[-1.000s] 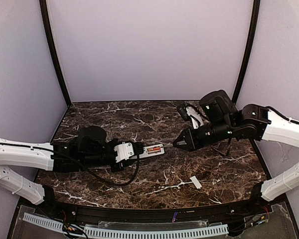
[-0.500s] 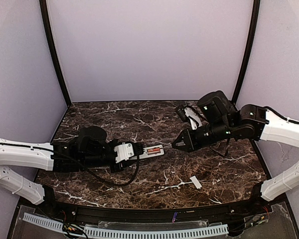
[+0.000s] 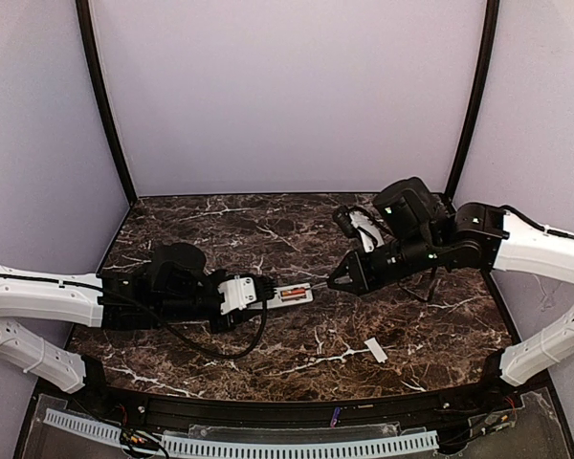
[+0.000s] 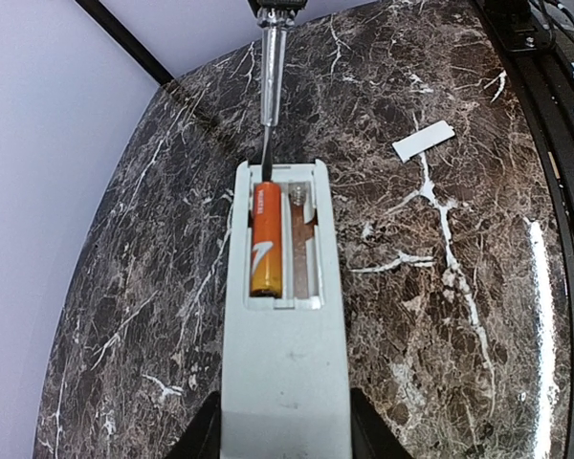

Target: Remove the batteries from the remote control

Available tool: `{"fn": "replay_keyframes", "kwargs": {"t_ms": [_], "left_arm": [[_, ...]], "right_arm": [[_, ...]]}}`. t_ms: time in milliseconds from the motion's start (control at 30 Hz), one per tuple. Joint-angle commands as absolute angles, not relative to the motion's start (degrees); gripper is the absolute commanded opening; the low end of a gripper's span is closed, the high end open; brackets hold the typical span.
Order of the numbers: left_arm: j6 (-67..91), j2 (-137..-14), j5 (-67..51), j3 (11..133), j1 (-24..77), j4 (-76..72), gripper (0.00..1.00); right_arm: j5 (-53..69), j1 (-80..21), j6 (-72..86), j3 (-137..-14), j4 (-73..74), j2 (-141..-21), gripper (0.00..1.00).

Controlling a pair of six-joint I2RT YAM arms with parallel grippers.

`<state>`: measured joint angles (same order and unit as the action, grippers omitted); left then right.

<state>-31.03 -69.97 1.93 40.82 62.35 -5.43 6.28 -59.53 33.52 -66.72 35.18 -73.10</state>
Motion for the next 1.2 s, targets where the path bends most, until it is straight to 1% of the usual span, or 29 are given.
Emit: {"fn": "replay_keyframes", "kwargs": {"t_ms": [0,167,433,800,1167], "left_arm": [[-31.16,-69.04,-2.62,41.32,62.42,-6.69,0.0],[-31.88,-68.45,-4.21,41.14,62.41,-6.16,0.0],[-32.62,-69.07,-3.2,41.82,62.46,-4.63,0.01],[-33.56,-70.58,-0.72,42.95,62.45,-2.43,0.0],[-33.42,-71.78,-0.68,43.82,62.54,-1.18,0.0]], "right_arm": [[10.6,-59.5,33.71,-64.79,27.78,-73.66,0.0],[16.25,-58.47,34.19,-61.26,22.89,-73.29,0.0],[17.69,-58.36,36.04,-61.82,22.87,-75.94,0.0],[12.1,-60.23,36.83,-70.17,32.2,-84.88,0.0],[11.15,-64.03,36.99,-77.73,34.17,-94.26,0.0]]}}
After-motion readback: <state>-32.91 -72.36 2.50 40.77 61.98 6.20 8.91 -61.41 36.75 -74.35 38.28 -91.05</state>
